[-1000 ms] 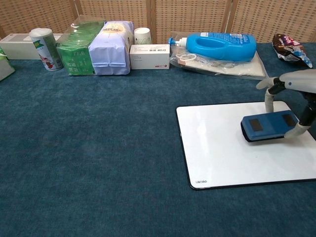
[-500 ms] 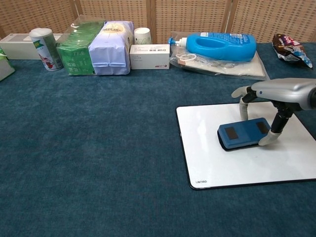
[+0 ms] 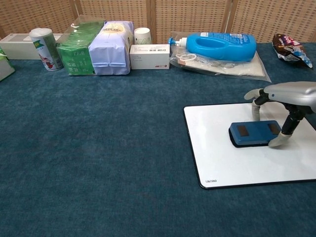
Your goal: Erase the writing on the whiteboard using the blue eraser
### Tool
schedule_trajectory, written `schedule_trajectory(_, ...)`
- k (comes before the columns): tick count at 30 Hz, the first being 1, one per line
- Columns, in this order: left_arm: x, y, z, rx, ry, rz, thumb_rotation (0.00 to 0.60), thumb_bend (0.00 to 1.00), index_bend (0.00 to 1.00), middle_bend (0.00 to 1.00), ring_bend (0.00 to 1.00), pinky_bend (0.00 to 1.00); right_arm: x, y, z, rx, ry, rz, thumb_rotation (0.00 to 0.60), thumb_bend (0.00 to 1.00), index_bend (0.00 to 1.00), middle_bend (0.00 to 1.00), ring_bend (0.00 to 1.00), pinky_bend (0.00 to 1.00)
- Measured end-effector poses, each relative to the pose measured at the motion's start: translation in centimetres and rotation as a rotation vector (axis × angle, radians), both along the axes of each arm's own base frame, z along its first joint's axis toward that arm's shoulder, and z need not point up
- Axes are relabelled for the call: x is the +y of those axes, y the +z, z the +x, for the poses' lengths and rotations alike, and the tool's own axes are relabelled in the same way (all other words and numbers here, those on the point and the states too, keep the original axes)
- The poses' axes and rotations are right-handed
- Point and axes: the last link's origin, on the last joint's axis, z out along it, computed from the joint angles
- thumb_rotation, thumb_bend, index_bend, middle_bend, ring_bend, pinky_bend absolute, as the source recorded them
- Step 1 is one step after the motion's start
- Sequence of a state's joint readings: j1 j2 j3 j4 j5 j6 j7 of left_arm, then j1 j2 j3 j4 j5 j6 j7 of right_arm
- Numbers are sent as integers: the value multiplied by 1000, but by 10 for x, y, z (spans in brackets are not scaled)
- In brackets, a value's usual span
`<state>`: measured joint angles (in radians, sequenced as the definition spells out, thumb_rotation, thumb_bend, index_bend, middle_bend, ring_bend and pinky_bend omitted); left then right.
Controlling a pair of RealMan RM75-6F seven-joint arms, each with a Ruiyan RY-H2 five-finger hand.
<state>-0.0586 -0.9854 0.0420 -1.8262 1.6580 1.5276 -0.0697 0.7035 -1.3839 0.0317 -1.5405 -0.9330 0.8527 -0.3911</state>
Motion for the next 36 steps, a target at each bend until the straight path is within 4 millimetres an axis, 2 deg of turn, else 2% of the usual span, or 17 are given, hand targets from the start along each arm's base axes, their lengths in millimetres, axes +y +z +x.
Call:
schedule_trajectory(19,3,-4,-3,-16,-7,-10,600,294,263,181,39,0,4,49,-17,32,-46,-105,600,110,559,77,0,0)
schedule_trajectory(36,1,-3,-5,-19,-3,-7,600,294,263,181,39,0,16,24,-22,54,-54,-20,600,109,560,77,0,0)
